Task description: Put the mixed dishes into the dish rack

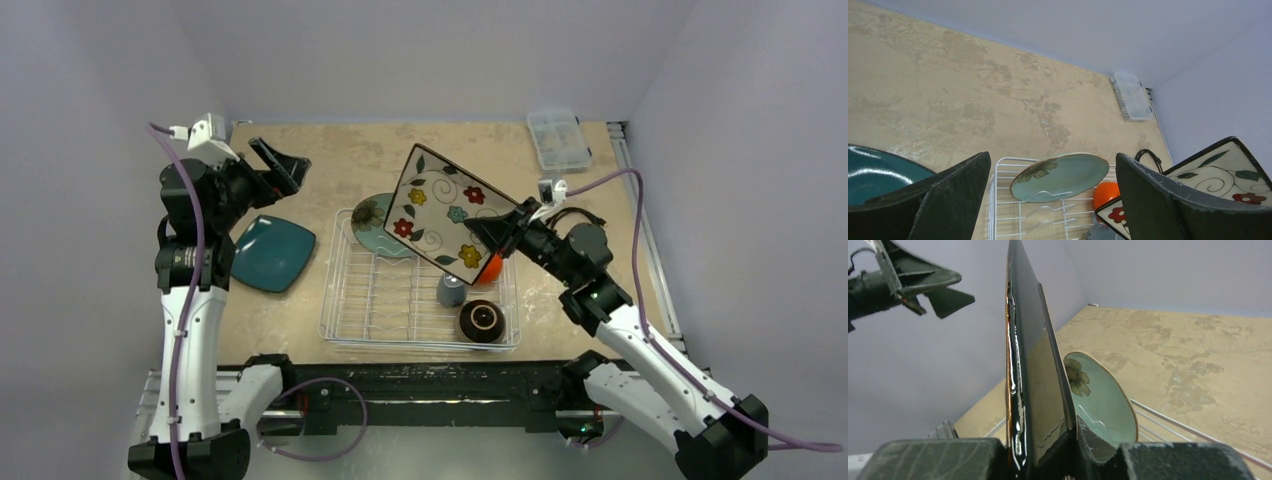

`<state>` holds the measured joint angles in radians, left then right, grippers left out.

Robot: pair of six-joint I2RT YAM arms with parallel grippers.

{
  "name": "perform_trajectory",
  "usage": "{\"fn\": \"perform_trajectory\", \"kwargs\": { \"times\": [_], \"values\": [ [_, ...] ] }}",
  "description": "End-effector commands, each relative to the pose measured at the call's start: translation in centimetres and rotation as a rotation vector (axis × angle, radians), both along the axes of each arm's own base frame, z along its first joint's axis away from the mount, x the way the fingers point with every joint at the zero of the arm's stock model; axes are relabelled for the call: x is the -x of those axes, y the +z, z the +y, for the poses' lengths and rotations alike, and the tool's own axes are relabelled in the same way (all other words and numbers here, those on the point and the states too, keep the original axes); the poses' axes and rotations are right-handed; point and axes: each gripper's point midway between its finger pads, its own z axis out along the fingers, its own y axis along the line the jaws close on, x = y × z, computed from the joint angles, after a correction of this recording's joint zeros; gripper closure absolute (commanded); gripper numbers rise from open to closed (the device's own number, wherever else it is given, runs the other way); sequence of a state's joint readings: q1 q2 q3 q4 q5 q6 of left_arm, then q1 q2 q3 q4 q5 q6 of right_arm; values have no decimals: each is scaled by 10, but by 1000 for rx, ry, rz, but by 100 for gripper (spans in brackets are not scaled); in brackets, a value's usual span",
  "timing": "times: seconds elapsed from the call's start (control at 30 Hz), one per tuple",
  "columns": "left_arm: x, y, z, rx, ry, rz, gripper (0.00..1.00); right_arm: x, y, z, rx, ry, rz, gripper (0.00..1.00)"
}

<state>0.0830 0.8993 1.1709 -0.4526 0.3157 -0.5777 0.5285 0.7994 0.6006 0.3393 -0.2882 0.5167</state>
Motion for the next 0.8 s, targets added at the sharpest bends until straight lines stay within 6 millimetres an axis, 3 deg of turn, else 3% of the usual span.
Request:
{"fn": "perform_trajectory", "kwargs": {
  "times": [0.0, 0.1, 0.2, 0.33, 0.63, 0.77],
  "values": [
    [-15, 34, -14, -95, -140, -149, 8, 24, 130, 12, -35, 127, -477, 100],
    [-26, 26, -13, -166, -161, -165, 9, 17, 135, 26, 16, 180, -547, 100],
    [-34, 16, 4, -268, -100, -170, 9, 15, 134, 42, 35, 255, -659, 100],
    [-36, 5, 20, -270, -36, -123, 11, 12, 129, 62, 53, 368, -754, 100],
    [-53, -12, 20, -85, -126, -105, 13, -17, 111, 78, 89, 348, -843, 100],
    [-61, -16, 17, 8, -173, -108, 13, -30, 94, 84, 82, 332, -833, 100]
  ]
}}
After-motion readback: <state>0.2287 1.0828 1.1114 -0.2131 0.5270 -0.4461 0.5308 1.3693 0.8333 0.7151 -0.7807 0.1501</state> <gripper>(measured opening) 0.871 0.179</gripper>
